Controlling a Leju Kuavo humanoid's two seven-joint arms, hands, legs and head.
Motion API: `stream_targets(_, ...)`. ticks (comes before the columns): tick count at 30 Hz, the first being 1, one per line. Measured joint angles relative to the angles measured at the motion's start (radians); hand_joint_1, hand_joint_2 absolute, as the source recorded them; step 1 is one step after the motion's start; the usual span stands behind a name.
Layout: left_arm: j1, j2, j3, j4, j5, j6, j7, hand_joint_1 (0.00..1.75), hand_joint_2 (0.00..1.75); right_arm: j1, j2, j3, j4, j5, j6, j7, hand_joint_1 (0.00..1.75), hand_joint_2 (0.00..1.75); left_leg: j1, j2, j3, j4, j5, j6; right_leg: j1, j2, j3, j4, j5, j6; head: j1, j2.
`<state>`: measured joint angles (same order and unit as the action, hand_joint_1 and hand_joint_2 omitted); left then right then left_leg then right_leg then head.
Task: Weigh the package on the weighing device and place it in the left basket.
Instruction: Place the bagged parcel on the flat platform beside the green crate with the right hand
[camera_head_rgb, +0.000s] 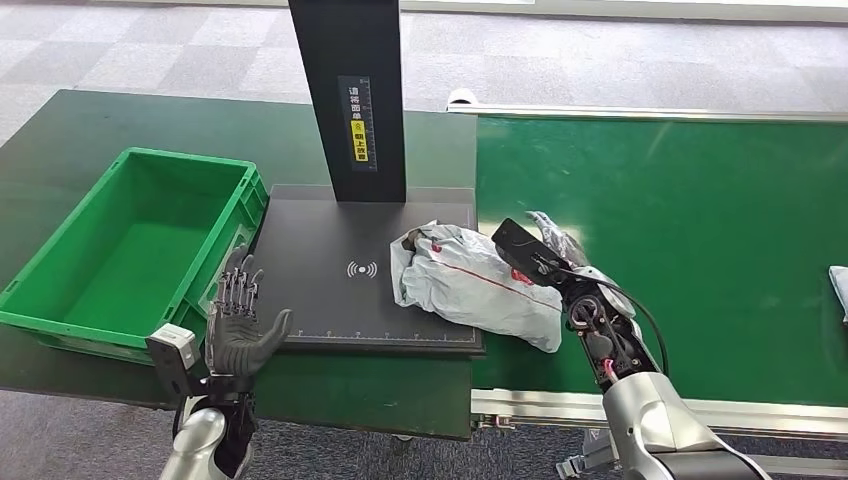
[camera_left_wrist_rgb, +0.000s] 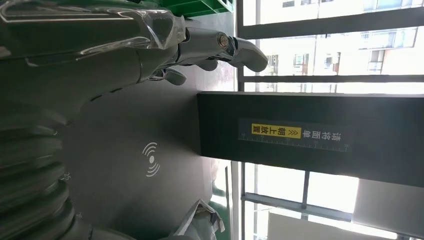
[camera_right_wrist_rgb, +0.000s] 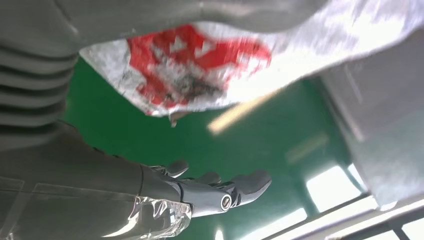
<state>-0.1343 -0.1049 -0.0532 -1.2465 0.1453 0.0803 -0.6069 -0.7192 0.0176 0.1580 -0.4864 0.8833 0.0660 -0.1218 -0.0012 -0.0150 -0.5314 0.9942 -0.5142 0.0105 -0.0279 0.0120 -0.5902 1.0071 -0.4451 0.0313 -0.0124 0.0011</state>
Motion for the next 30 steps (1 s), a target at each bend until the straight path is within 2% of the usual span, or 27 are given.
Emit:
stream_targets(5,-0.027,-0.001,0.0,0.014,-0.011,-0.013,0.01,0.0,1.75,-0.007,0.002,0.049,0.036,-0.055,0.199,-0.134,0.0,1.75,0.0,0.0,0.0,0.0,0.0,0.0,0.0,0.0,0.0,0.0,0.0,0.0,0.0,0.0)
stream_targets(14,-0.064,-0.002,-0.003,0.051,-0.013,-0.025,0.01,0.0,1.75,-0.007,-0.01,0.104,0.065,-0.128,0.372,-0.283,0.0,1.75,0.0,0.003,0.001,0.0,0.0,0.0,0.0,0.002,0.0,0.0,0.0,0.0,0.0,0.0)
stream_targets(15,-0.067,-0.003,-0.004,0.054,-0.013,-0.026,0.01,0.0,1.75,-0.007,-0.012,0.112,0.067,-0.133,0.376,-0.285,0.1,1.75,0.0,0.003,0.001,0.0,0.0,0.0,0.0,0.002,0.0,0.0,0.0,0.0,0.0,0.0)
stream_targets(18,-0.072,-0.004,-0.005,0.062,-0.013,-0.026,0.01,0.0,1.75,-0.008,-0.015,0.136,0.071,-0.142,0.374,-0.275,1.4,1.75,0.0,0.004,0.001,0.0,0.0,0.0,0.0,0.002,0.0,0.0,0.0,0.0,0.0,0.0)
stream_targets(19,-0.073,-0.004,-0.005,0.064,-0.013,-0.027,0.01,0.0,1.75,-0.008,-0.015,0.142,0.072,-0.144,0.371,-0.271,1.73,1.75,0.0,0.004,0.001,0.0,0.0,0.0,0.0,0.002,0.0,0.0,0.0,0.0,0.0,0.0)
stream_targets(26,-0.075,-0.006,-0.007,0.07,-0.013,-0.03,0.011,0.0,1.75,-0.008,-0.016,0.162,0.074,-0.146,0.349,-0.261,1.75,1.75,0.0,0.004,0.002,0.0,0.0,0.0,0.001,0.004,0.0,0.0,0.0,0.0,0.0,0.0)
stream_targets(30,-0.075,-0.007,-0.01,0.075,0.029,-0.073,0.027,0.0,1.75,-0.014,-0.018,0.192,0.075,-0.144,0.31,-0.224,1.75,1.75,0.001,0.005,0.003,0.0,0.0,0.0,0.001,0.005,0.0,0.0,0.0,0.0,0.0,0.0)
